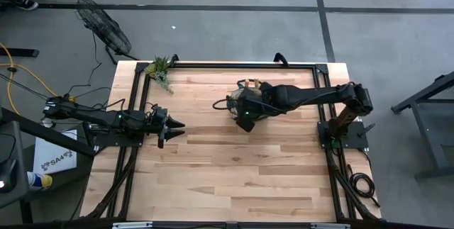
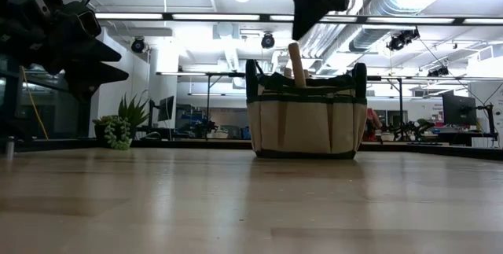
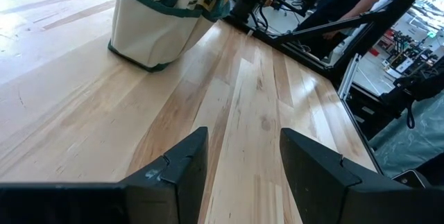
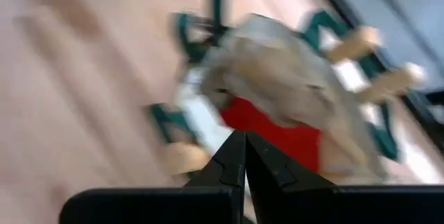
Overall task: Pick & Place Garden tools in Gardening bag
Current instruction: Put the brown hand rake into the white gardening bag
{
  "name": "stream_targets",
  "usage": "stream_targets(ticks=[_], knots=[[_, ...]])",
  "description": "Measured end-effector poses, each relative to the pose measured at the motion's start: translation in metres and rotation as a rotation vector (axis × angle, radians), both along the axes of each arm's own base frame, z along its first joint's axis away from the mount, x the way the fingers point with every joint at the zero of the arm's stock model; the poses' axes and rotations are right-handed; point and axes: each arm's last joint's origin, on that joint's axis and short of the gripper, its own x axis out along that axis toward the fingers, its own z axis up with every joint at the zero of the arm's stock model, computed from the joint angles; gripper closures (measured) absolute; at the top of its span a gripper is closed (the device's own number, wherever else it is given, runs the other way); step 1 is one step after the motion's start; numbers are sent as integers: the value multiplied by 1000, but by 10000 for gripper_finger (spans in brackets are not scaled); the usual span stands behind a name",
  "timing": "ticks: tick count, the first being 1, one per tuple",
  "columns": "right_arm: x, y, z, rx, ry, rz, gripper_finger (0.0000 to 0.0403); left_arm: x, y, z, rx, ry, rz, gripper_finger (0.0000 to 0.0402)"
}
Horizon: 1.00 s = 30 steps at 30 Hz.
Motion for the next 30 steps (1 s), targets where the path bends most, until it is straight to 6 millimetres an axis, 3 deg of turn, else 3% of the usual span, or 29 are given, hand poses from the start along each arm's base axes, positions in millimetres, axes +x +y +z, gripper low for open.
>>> stream_targets(ticks=[7,30], knots=[[3,7,4,95,-15,186,401,0,0,0,0,0,0,227],[3,4,3,114,-5,214,401,0,0,0,0,0,0,227]])
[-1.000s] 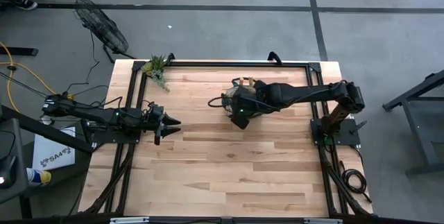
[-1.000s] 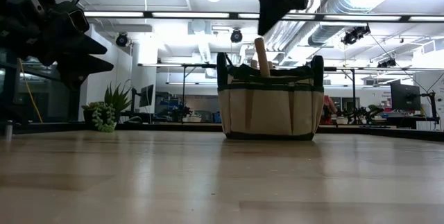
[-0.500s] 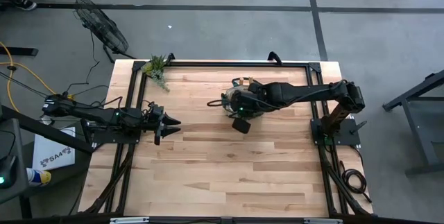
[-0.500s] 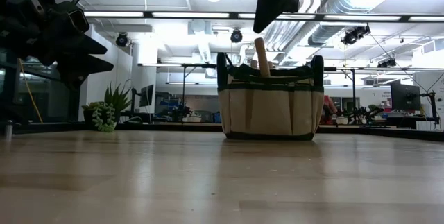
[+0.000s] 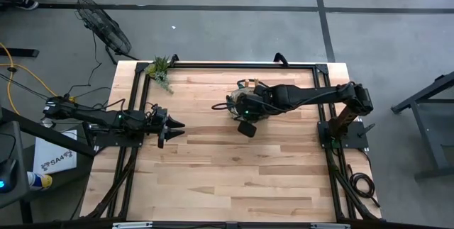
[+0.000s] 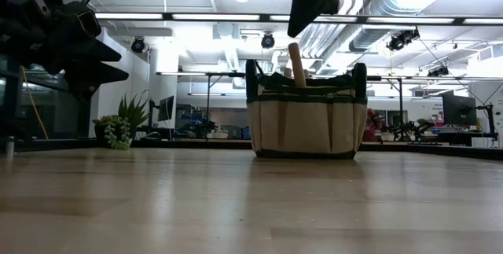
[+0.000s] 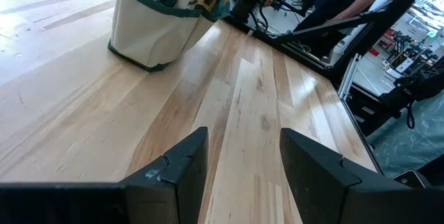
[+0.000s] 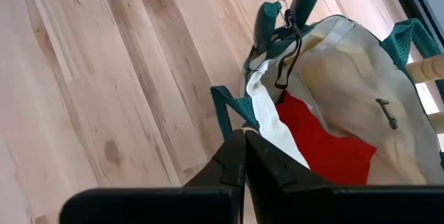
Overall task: Pick & Place Garden tools in Gardening bag
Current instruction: Put the brown hand rake into the white gardening bag
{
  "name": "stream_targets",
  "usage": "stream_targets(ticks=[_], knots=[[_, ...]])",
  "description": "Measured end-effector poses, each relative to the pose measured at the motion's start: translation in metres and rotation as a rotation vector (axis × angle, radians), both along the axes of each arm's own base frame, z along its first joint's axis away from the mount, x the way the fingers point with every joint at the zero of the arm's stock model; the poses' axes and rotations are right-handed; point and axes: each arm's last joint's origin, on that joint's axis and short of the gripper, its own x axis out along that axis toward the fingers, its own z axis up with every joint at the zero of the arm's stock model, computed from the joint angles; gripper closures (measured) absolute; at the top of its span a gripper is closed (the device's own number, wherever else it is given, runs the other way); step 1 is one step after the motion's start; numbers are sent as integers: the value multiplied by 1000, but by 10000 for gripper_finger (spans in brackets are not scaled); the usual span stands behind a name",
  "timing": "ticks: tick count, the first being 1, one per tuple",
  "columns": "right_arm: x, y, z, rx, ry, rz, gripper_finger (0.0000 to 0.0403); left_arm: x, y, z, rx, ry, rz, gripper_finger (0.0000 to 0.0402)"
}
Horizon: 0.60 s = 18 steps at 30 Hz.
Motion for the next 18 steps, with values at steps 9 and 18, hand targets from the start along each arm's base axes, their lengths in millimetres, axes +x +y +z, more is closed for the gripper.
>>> stream_targets(ticks=[9,18], knots=[[0,0,-2,0,3,-5,401,0,0,0,0,0,0,227],[-1,0,-23,-2,30,-51,401,0,0,0,0,0,0,227]])
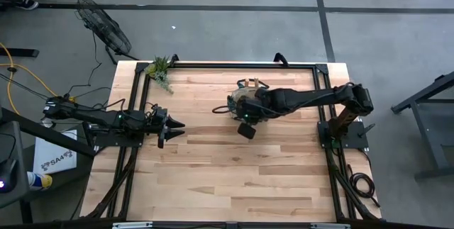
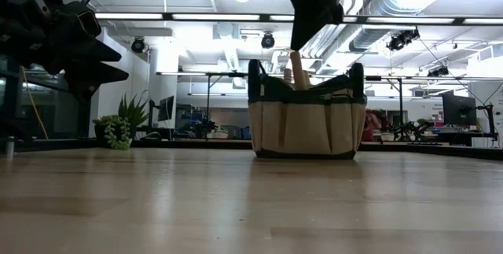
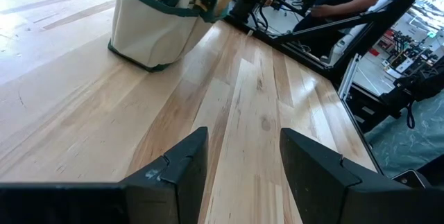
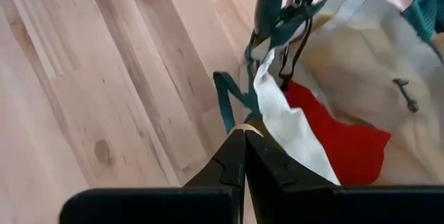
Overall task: Pick & Place Garden tools in Gardening bag
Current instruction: Put the brown hand rake into the white gardening bag, then return to Home Position
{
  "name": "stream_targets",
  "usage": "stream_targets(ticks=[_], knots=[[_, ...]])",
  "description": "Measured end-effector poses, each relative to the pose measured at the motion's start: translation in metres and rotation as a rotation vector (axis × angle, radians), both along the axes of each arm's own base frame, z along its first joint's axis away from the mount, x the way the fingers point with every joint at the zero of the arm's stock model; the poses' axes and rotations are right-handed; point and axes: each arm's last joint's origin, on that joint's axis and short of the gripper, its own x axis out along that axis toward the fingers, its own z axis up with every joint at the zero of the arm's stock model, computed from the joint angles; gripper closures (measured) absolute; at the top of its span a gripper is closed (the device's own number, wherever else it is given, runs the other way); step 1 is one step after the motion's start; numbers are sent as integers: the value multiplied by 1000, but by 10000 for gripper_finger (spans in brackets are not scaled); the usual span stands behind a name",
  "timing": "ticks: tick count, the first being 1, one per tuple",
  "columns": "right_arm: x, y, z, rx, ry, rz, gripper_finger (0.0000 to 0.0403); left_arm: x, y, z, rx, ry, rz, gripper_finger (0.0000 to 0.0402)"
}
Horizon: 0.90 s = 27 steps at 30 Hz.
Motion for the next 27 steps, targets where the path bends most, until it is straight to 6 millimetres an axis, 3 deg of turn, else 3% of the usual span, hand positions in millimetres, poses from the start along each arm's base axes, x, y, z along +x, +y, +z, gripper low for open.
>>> stream_targets(ticks=[9,19,27], knots=[[-12,-3,16,-55,-40,-25,401,0,0,0,0,0,0,227],[-57,-16,61,-167,-129,-130,401,0,0,0,0,0,0,227],[-103,-30,48,-103,-288,-187,401,0,0,0,0,0,0,227]])
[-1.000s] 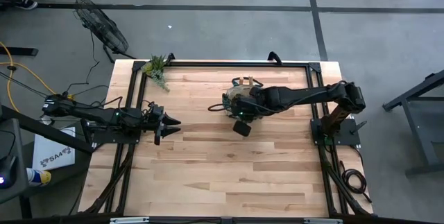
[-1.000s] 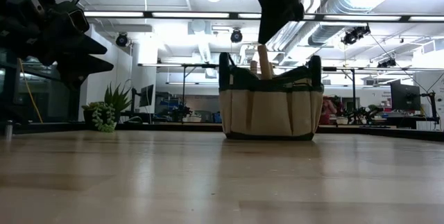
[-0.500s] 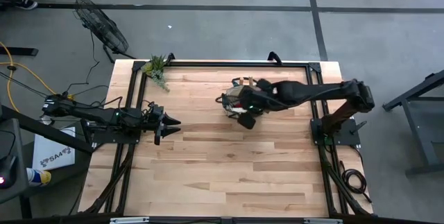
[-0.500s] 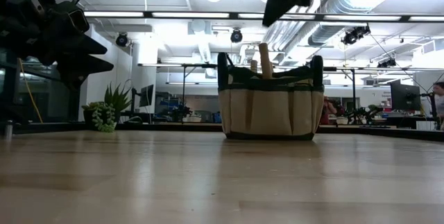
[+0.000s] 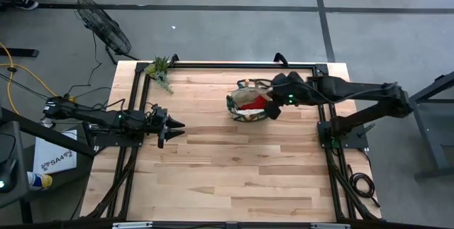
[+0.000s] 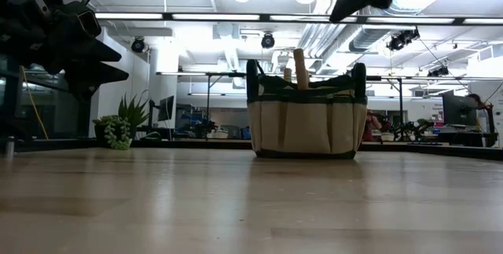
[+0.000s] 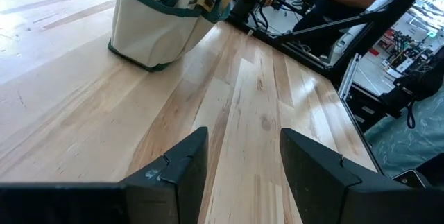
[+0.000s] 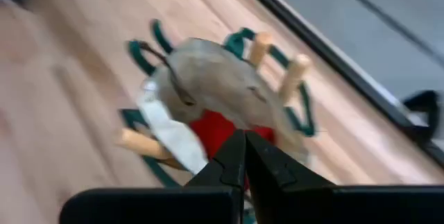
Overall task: Pick & Place Garden tools in Gardening bag
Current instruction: Return to Home Position
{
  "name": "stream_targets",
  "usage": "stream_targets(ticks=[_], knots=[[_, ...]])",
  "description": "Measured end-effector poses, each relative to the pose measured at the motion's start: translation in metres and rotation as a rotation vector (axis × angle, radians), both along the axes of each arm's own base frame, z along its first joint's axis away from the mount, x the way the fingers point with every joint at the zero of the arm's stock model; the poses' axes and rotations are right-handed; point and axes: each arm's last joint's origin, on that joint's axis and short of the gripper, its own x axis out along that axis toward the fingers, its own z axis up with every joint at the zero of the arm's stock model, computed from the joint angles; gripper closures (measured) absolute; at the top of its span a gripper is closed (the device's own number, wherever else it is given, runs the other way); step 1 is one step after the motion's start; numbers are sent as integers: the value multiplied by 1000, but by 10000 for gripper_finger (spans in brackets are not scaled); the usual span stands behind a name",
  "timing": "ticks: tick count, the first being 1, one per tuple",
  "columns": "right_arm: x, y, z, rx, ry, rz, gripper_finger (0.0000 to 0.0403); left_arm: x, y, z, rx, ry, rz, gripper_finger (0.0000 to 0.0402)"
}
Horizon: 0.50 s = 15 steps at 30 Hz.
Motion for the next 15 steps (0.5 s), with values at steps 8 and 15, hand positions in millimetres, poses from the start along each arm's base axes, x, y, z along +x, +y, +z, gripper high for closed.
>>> stream_targets(ticks=[8,15], knots=[[-40,-9,-32,185,-249,130,401,0,0,0,0,0,0,227],[-76,-18,-66,245,-363,137,401,0,0,0,0,0,0,227]])
